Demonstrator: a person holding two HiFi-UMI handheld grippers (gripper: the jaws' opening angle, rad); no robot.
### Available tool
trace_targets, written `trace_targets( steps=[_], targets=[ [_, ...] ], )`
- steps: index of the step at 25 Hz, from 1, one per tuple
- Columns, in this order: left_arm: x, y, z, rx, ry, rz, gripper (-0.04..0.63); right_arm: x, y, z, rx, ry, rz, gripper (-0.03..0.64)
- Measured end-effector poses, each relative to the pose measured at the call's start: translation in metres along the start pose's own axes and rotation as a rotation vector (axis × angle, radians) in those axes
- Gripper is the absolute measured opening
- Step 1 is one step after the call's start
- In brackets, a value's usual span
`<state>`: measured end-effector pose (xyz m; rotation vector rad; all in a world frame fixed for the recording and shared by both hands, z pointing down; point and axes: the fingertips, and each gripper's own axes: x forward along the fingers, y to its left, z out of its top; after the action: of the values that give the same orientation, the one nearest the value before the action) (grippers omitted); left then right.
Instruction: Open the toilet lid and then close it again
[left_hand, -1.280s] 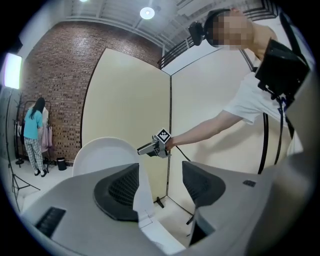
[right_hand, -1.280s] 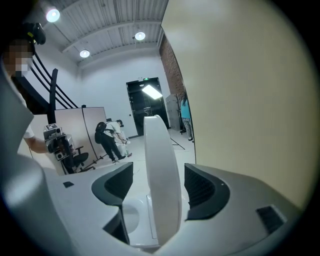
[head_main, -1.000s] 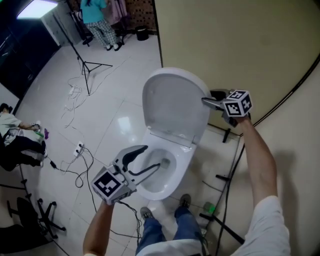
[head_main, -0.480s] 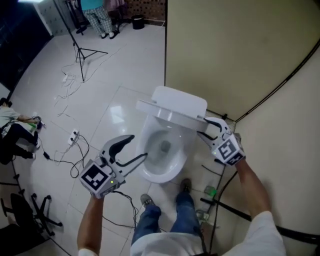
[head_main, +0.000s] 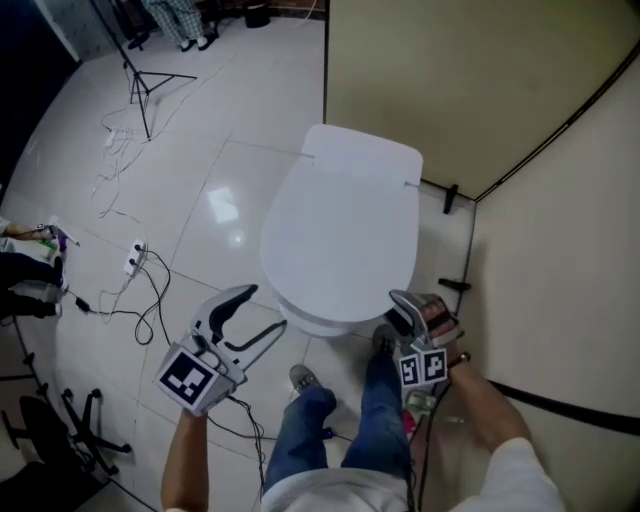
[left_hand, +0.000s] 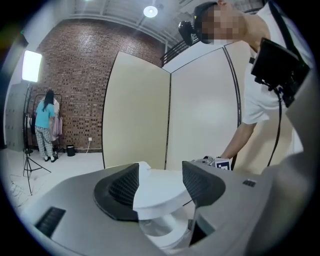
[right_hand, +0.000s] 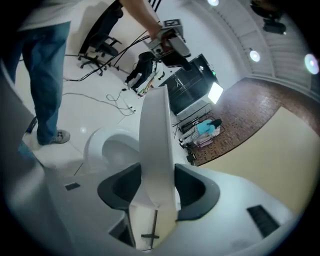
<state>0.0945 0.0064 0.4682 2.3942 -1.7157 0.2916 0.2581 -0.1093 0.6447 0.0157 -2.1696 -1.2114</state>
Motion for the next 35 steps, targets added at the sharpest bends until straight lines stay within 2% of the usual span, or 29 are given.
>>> trace_targets(
  steps=[2,6,10,15,21,23,25,27,31,35],
  targets=[
    [0.003,-0.008,-0.018,-0.009,0.019,-0.015,0.267,0.006,0.040,-0.007,-0.056,0.021,0.028,0.224],
    [0.010,-0.017,-0.044,-0.042,0.032,-0.034,0.267,0.022,0.110,-0.022,-0.134,0.056,0.097,0.351],
    [0.013,-0.025,-0.064,-0.060,0.053,-0.052,0.267,0.039,0.161,-0.033,-0.168,0.089,0.172,0.351],
    [0.014,-0.032,-0.081,-0.084,0.078,-0.056,0.268,0.056,0.208,-0.054,-0.198,0.168,0.315,0.351],
    [0.012,-0.034,-0.090,-0.127,0.073,-0.042,0.268,0.063,0.224,-0.059,-0.168,0.220,0.401,0.351],
    [0.010,-0.031,-0.089,-0.149,0.056,-0.030,0.267,0.062,0.216,-0.053,-0.082,0.246,0.429,0.351],
    [0.006,-0.027,-0.082,-0.171,0.040,-0.014,0.267,0.058,0.194,-0.043,0.076,0.277,0.416,0.351],
    [0.002,-0.022,-0.071,-0.182,0.026,0.001,0.267,0.049,0.159,-0.030,0.250,0.286,0.367,0.351],
    [-0.009,-0.015,-0.038,-0.166,-0.005,0.020,0.267,0.010,0.054,0.019,0.579,0.157,0.236,0.351],
    [-0.013,-0.027,0.006,-0.127,-0.040,0.008,0.267,-0.048,-0.038,0.065,0.891,-0.008,0.160,0.351]
  ],
)
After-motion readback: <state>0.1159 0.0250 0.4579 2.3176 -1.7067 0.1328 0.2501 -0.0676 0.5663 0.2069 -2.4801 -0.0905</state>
